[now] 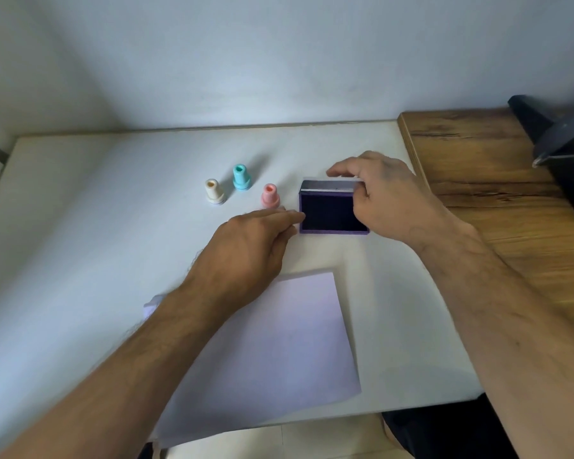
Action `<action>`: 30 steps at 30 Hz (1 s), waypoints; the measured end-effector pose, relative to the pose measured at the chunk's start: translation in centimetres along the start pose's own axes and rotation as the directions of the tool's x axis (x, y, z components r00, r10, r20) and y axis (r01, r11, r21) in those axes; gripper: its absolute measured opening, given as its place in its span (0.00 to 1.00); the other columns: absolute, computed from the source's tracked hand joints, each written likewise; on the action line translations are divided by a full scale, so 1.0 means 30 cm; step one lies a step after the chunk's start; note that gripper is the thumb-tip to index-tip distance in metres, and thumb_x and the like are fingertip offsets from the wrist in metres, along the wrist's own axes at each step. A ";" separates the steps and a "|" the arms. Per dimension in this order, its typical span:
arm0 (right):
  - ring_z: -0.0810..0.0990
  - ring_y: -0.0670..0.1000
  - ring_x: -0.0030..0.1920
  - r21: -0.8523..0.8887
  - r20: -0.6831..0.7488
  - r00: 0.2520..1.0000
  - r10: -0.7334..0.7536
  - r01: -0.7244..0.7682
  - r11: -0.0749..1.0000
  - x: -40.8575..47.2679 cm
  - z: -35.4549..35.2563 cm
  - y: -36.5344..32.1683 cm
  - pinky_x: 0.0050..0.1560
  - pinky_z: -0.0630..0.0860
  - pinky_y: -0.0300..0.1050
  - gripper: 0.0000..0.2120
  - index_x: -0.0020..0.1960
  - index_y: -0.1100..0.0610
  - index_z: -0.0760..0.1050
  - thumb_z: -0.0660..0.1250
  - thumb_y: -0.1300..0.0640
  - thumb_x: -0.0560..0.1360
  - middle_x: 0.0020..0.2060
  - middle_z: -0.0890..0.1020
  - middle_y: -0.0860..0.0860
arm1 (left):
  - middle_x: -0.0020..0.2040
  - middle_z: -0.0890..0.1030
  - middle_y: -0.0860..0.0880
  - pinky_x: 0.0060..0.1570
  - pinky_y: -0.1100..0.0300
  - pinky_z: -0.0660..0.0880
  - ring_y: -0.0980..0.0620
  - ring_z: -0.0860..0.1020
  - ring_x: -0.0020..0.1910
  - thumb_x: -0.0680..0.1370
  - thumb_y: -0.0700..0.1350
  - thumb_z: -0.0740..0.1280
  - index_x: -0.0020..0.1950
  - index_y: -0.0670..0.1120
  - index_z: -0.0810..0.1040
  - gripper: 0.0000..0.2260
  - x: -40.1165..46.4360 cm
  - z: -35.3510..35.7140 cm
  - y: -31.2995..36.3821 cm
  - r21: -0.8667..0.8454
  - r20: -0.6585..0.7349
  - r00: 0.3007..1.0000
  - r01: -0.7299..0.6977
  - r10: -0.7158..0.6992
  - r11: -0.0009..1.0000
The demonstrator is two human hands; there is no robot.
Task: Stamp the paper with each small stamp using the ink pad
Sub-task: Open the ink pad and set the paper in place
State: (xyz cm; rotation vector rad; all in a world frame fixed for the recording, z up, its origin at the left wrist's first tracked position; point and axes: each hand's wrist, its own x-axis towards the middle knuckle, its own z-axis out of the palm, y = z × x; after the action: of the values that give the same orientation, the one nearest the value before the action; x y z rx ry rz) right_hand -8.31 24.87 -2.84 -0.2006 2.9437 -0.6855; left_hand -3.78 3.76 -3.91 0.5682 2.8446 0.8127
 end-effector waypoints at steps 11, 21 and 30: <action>0.79 0.53 0.54 0.177 -0.353 0.912 0.208 -0.153 0.972 0.038 0.060 0.025 0.55 0.79 0.46 0.22 0.67 0.49 0.70 0.65 0.66 0.76 0.57 0.79 0.54 | 0.70 0.75 0.54 0.66 0.64 0.65 0.55 0.71 0.70 0.83 0.48 0.58 0.71 0.52 0.73 0.17 -0.015 0.038 0.023 0.002 0.006 1.000 -0.028 0.028 1.000; 0.80 0.54 0.50 0.135 -0.419 0.871 0.256 -0.219 0.966 0.047 0.086 0.029 0.49 0.81 0.51 0.21 0.68 0.52 0.68 0.66 0.62 0.76 0.52 0.81 0.55 | 0.69 0.76 0.51 0.65 0.60 0.67 0.52 0.72 0.70 0.82 0.46 0.60 0.70 0.49 0.74 0.16 -0.017 0.061 0.039 0.012 -0.023 0.999 -0.046 0.046 0.999; 0.77 0.52 0.55 0.102 -0.420 0.870 0.259 -0.239 0.966 0.046 0.089 0.013 0.48 0.78 0.45 0.18 0.65 0.52 0.72 0.67 0.58 0.76 0.57 0.78 0.53 | 0.70 0.74 0.52 0.66 0.59 0.68 0.53 0.71 0.71 0.83 0.47 0.59 0.71 0.50 0.73 0.17 -0.013 0.054 0.036 0.042 -0.017 0.999 -0.042 0.043 0.998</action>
State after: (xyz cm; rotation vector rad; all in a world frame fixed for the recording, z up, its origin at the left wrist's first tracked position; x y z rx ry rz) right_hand -9.33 23.86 -5.51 0.3843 3.2694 -0.8512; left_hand -2.71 5.23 -4.69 0.6321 2.8814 0.7709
